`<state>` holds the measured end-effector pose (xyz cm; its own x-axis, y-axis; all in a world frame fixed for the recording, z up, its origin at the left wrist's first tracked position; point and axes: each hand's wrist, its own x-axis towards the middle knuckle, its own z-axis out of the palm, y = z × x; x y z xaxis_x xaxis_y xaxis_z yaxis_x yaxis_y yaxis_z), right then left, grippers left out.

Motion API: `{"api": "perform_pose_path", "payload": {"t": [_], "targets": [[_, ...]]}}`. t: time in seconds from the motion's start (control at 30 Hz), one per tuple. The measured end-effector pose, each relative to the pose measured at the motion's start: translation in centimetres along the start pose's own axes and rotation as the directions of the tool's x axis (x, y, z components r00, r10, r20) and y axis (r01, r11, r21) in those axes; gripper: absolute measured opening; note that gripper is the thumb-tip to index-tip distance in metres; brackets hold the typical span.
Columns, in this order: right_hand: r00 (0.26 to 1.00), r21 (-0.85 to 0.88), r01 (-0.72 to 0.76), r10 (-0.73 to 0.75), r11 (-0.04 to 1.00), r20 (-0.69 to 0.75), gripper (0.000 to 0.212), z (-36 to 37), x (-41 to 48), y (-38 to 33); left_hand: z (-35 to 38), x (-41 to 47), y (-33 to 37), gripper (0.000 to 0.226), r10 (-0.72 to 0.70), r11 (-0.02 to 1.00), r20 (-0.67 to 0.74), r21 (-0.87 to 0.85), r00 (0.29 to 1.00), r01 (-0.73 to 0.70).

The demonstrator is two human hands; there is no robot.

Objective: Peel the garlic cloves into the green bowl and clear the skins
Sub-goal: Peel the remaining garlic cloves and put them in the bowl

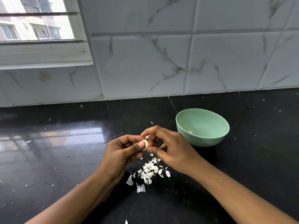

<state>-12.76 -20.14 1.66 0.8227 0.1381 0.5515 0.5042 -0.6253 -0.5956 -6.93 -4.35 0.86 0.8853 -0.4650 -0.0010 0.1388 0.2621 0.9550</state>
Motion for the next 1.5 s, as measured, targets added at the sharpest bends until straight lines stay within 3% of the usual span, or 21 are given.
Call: {"api": "perform_pose_path", "payload": {"t": [0.2,0.33,0.67,0.8,0.9,1.0,1.07,1.13,1.2,1.27,1.5], "targets": [[0.996,0.140,-0.083,0.088,0.987,-0.030,0.036,-0.4,0.1,-0.1,0.1,0.0,0.1,0.012,-0.012,1.000,0.014,0.020,1.000,0.012],[0.997,0.123,-0.080,0.079,0.989,0.013,0.034,0.1,0.0,0.1,0.2,-0.1,-0.1,0.013,-0.014,0.999,0.001,0.052,1.000,0.014],[0.993,0.069,-0.049,0.056,0.996,-0.099,0.028,0.4,-0.2,0.1,-0.1,0.1,0.0,0.019,0.010,0.996,0.003,0.086,1.000,-0.010],[0.982,0.283,-0.161,0.183,0.945,-0.052,0.025,0.6,-0.1,0.1,0.0,0.0,-0.1,0.015,0.005,0.998,0.025,0.063,1.000,-0.006],[0.950,0.549,-0.286,0.307,0.785,0.056,0.020,0.7,0.0,-0.1,0.1,0.0,-0.2,0.015,-0.063,0.998,0.046,0.015,0.997,0.063],[0.924,0.676,-0.328,0.373,0.660,0.085,0.015,0.9,0.0,-0.1,0.1,0.1,-0.2,0.012,-0.129,0.990,0.052,-0.050,0.990,0.132],[0.921,0.682,-0.324,0.383,0.656,0.070,0.015,0.7,0.1,0.1,0.1,0.2,-0.1,0.010,-0.138,0.985,0.040,-0.100,0.990,0.141],[0.937,0.617,-0.305,0.344,0.725,0.058,0.016,0.5,0.1,0.2,-0.1,0.3,-0.1,0.015,-0.135,0.982,0.052,-0.127,0.990,0.140],[0.951,0.533,-0.281,0.308,0.798,0.040,0.019,0.7,0.0,0.1,-0.3,0.4,-0.2,0.036,-0.119,0.985,0.103,-0.112,0.988,0.130],[0.951,0.529,-0.259,0.308,0.808,-0.005,0.018,1.1,-0.1,-0.1,-0.5,0.4,-0.4,0.049,-0.097,0.992,0.131,-0.072,0.987,0.107],[0.901,0.691,-0.353,0.429,0.631,0.069,0.014,0.9,0.0,-0.2,0.0,-0.1,0.2,0.016,0.100,0.979,0.159,0.160,0.982,-0.125]]}}
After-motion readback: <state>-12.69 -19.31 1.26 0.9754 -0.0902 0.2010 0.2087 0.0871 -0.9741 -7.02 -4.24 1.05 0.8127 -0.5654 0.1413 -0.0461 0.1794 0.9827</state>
